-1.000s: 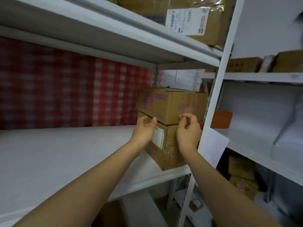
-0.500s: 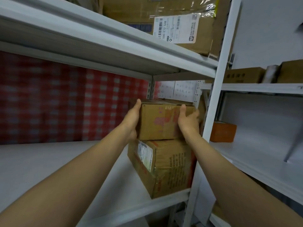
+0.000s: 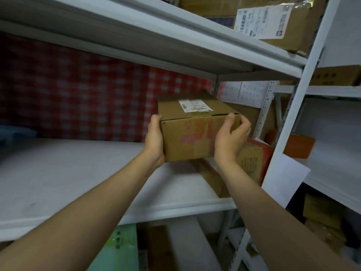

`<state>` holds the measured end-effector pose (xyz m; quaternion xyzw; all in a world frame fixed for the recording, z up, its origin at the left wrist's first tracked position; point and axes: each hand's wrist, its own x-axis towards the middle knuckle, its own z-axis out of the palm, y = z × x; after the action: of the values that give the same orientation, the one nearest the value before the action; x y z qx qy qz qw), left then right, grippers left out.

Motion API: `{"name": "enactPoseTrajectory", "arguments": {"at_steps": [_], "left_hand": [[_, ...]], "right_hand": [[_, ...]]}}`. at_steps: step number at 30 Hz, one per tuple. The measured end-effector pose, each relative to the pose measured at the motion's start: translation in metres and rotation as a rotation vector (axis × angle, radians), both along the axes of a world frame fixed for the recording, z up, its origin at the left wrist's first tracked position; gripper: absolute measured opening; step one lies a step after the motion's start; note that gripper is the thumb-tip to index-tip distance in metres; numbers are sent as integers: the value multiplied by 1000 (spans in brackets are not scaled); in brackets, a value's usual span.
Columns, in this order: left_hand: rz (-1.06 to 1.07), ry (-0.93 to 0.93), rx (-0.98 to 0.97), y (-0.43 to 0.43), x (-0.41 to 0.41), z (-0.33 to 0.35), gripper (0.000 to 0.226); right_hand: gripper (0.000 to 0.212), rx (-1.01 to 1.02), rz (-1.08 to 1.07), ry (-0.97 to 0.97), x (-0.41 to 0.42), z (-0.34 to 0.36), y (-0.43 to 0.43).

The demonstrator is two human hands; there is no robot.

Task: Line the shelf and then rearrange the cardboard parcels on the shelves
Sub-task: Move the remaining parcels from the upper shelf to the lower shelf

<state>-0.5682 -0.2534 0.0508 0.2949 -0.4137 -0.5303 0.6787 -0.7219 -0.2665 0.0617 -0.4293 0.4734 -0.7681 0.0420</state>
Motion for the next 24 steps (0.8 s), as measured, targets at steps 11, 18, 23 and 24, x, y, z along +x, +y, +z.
{"name": "enactPoseTrajectory", "arguments": {"at_steps": [11,18,23,24], "left_hand": [[51,-103,67,133,108,-87,75],[-40,-363,158,172,121,-146,111],[45,-497,259,193,108,-169,109],[65,-514,281,196,106,-174,107]], "right_hand": [[16,212,95,-333,76,-99,114],[19,441,76,-402,76,-149,166],[34,698,332,-519,61,-167,182],[43,770,384,-528,57,-173,182]]}}
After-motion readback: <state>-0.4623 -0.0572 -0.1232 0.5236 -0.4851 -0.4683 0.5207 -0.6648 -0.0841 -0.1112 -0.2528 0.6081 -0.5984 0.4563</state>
